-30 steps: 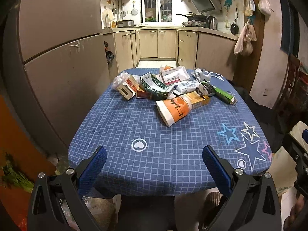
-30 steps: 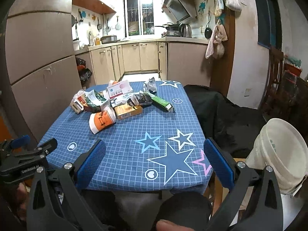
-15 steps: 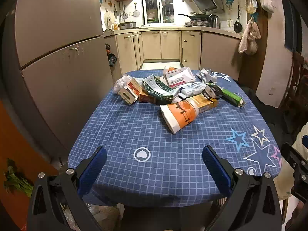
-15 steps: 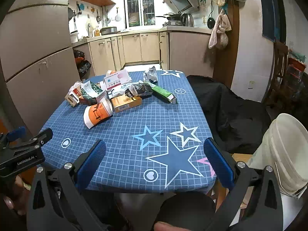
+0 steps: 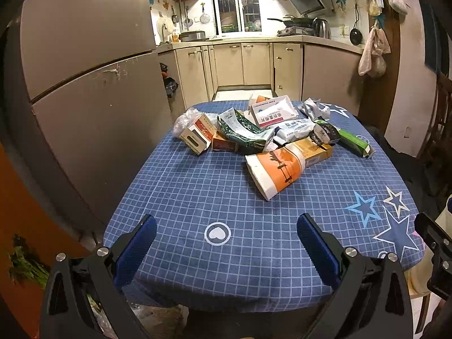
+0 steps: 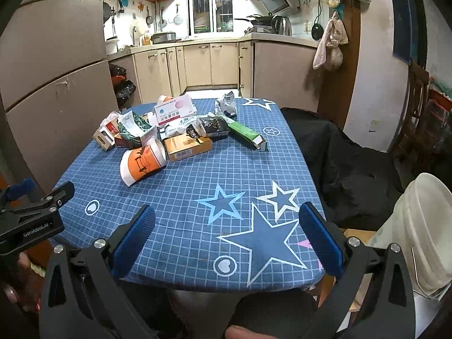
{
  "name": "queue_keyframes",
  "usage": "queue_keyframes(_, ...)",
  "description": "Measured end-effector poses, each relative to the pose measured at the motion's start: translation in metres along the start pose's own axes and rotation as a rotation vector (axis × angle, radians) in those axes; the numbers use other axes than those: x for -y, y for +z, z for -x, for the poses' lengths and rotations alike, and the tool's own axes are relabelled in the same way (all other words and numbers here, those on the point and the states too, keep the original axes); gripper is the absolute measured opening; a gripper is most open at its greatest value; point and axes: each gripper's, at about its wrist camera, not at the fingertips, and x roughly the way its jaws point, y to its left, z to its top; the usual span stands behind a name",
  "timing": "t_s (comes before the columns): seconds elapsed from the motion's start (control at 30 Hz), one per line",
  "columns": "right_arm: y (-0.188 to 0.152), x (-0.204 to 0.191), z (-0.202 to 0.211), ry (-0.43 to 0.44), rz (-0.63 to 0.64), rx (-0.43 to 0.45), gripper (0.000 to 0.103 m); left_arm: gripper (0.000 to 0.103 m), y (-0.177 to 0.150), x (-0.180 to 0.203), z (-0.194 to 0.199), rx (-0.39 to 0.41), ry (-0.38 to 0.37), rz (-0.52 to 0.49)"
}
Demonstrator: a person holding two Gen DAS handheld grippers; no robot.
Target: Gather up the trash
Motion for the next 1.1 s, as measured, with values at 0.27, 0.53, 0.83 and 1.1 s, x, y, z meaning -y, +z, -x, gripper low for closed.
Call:
queue_keyframes(0.27, 0.000, -0.001, -0.009, 0.005, 0.006, -0.021, 0.098, 0.100, 0.001, -0.001, -0.010, -0.017, 0.009, 0.000)
queue_keyframes(0.53, 0.000, -0.002, -0.018, 0.010, 0.006, -0.040, 0.098, 0.100, 0.000, -0.002, -0.017, -0.029, 0.015, 0.001)
queue_keyframes(0.83, 0.001, -0.013, -0.028, 0.013, 0.028, -0.061, 0.098, 0.100, -0.002, -0.009, -0.027, -0.046, 0.018, 0.012)
queue_keyframes(1.1, 0.007, -0.020, -0.035, 0.008, 0.063, -0.047, 0.098, 0.100, -0.002, -0.020, -0.033, -0.042, 0.047, 0.033)
